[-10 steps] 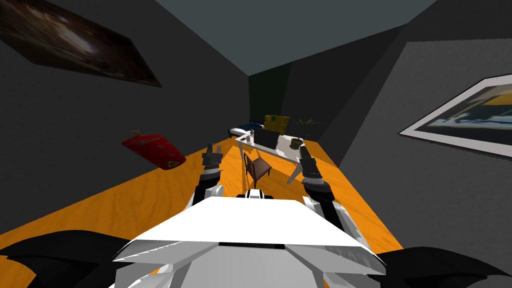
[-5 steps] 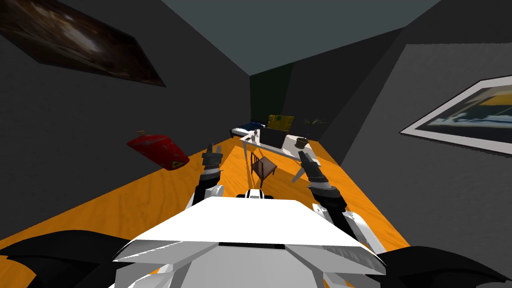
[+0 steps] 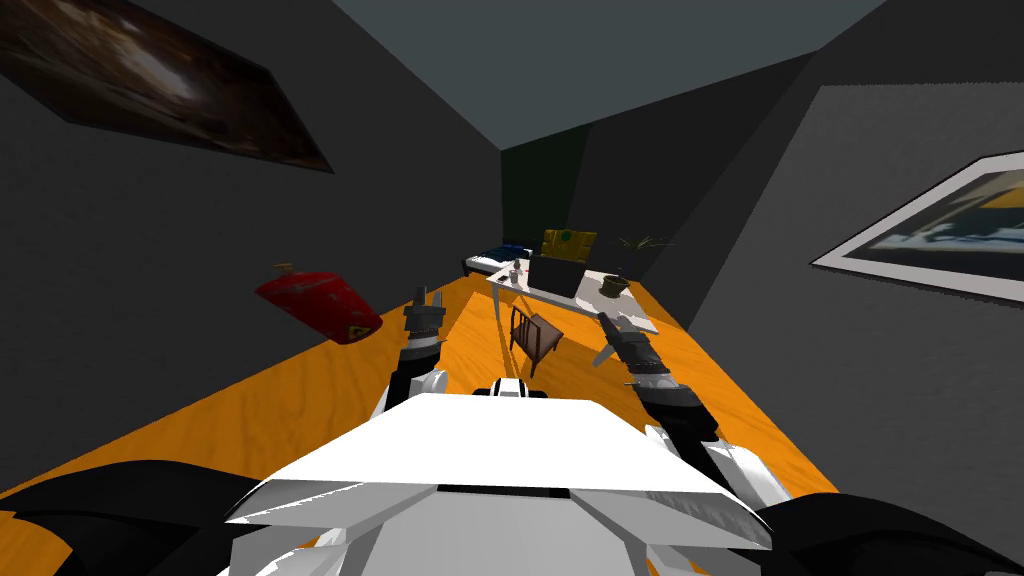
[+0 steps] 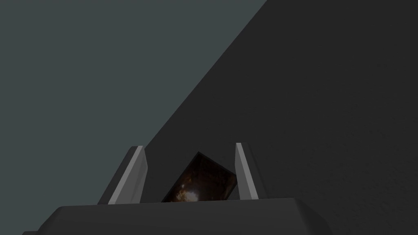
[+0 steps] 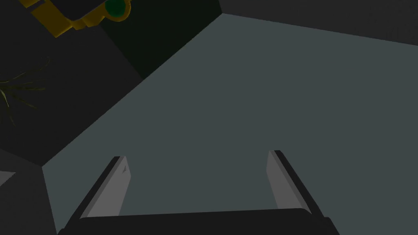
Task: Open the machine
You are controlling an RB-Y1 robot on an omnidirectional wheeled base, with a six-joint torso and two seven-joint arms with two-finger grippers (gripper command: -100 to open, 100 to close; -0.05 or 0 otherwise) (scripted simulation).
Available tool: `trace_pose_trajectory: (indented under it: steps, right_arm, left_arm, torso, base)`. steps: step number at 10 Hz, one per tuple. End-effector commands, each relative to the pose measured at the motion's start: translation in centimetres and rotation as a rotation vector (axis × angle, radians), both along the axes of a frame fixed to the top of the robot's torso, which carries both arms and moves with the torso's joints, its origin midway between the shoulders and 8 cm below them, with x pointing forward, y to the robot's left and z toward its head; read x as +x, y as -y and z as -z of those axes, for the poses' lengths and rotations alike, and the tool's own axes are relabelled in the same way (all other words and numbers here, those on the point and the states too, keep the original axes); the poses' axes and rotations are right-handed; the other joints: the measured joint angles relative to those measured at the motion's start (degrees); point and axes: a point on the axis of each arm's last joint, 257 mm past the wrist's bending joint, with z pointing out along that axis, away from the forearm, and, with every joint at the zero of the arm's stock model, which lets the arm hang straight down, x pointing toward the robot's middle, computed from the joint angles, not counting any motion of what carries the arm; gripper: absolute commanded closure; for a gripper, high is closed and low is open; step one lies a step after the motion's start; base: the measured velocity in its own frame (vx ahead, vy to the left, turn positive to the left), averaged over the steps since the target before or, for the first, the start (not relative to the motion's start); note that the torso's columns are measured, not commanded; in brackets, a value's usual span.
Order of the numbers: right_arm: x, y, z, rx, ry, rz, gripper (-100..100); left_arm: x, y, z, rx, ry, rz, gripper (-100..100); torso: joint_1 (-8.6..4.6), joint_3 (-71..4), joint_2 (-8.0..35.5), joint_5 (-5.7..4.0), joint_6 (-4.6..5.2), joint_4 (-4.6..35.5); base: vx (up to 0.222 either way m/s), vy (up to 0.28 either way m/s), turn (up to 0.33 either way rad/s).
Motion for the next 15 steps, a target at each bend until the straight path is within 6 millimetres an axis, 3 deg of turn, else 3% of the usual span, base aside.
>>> trace_pose_trajectory:
  steps: [1,2,3,4,5,6,7,8,9,10,11,12,13,14,15]
  right_arm:
    - [-0.7,2.2,1.9,-0.129,-0.081,0.076,-100]
    - [-0.6,2.2,1.9,-0.14,-0.084,0.077,-100]
    - [-1.2,3.7,3.1,-0.213,-0.136,0.121,-100]
    - [-1.2,3.7,3.2,-0.222,-0.138,0.122,-100]
    - [-1.9,5.4,4.3,-0.296,-0.191,0.164,-100]
    - [-1.9,5.4,4.4,-0.307,-0.194,0.165,-100]
    - [-2.7,7.1,5.5,-0.385,-0.249,0.205,-100]
    - [-2.7,7.1,5.6,-0.395,-0.251,0.206,-100]
    - [-3.5,8.9,6.5,-0.471,-0.306,0.243,-100]
    - [-3.5,8.9,6.6,-0.484,-0.309,0.244,-100]
    - [-4.5,10.8,7.4,-0.561,-0.363,0.277,-100]
    - [-4.5,10.8,7.5,-0.576,-0.367,0.278,-100]
    - [-5.5,12.6,8.1,-0.657,-0.42,0.308,-100]
    - [-5.5,12.6,8.2,-0.669,-0.422,0.309,-100]
    - [-6.4,14.5,8.6,-0.751,-0.473,0.335,-100]
  left_arm:
    - [0.0,0.0,0.0,0.0,0.0,0.0,0]
    - [0.0,0.0,0.0,0.0,0.0,0.0,0]
    - [0.0,0.0,0.0,0.0,0.0,0.0,0]
    - [0.0,0.0,0.0,0.0,0.0,0.0,0]
    - [0.0,0.0,0.0,0.0,0.0,0.0,0]
    - [0.0,0.0,0.0,0.0,0.0,0.0,0]
    - [0.0,0.0,0.0,0.0,0.0,0.0,0]
    - [0.0,0.0,0.0,0.0,0.0,0.0,0]
    - [0.0,0.0,0.0,0.0,0.0,0.0,0]
    - [0.0,0.0,0.0,0.0,0.0,0.0,0]
    - [0.0,0.0,0.0,0.0,0.0,0.0,0]
    - [0.0,0.0,0.0,0.0,0.0,0.0,0]
    - [0.0,0.0,0.0,0.0,0.0,0.0,0]
    - [0.0,0.0,0.0,0.0,0.0,0.0,0]
    - [0.0,0.0,0.0,0.0,0.0,0.0,0]
  torso:
    - [-0.22,0.01,0.01,-0.05,-0.01,0.01]
    - [-0.29,-0.07,-0.14,-0.09,0.0,-0.03]
    - [-0.5,-0.05,-0.08,-0.14,0.0,-0.03]
    - [-0.47,-0.06,-0.12,-0.15,0.0,-0.03]
    - [-0.54,-0.04,-0.05,-0.15,-0.01,-0.02]
    - [-0.25,0.03,0.05,-0.1,0.0,0.02]
    - [-0.3,0.05,0.06,-0.07,0.0,0.02]
    - [-0.15,-0.06,-0.12,-0.06,0.0,-0.02]
    - [-0.29,-0.07,-0.09,-0.07,-0.01,-0.03]
    - [-0.22,-0.04,-0.06,-0.08,0.01,-0.01]
    - [-0.44,-0.02,-0.03,-0.12,-0.02,-0.01]
    - [-0.4,-0.08,-0.16,-0.13,0.0,-0.03]
    - [-0.44,-0.06,-0.09,-0.13,-0.01,-0.03]
    - [-0.21,-0.09,-0.17,-0.08,0.0,-0.04]
    - [-0.28,0.0,0.03,-0.07,-0.01,0.0]
  base:
    - [0.089,0.25,-0.012]
    - [0.072,0.195,-0.013]
    - [0.102,0.184,-0.011]
    - [0.092,0.137,-0.016]
    - [0.067,0.186,-0.007]
    - [0.063,0.162,-0.016]
    - [0.121,0.204,-0.006]
    - [0.108,0.181,-0.016]
    - [0.108,0.207,-0.002]
    - [0.109,0.16,-0.018]
    - [0.161,0.16,-0.002]
    - [0.151,0.132,-0.007]
    - [0.197,0.178,0.001]
    - [0.152,0.159,-0.012]
    - [0.145,0.2,0.0]
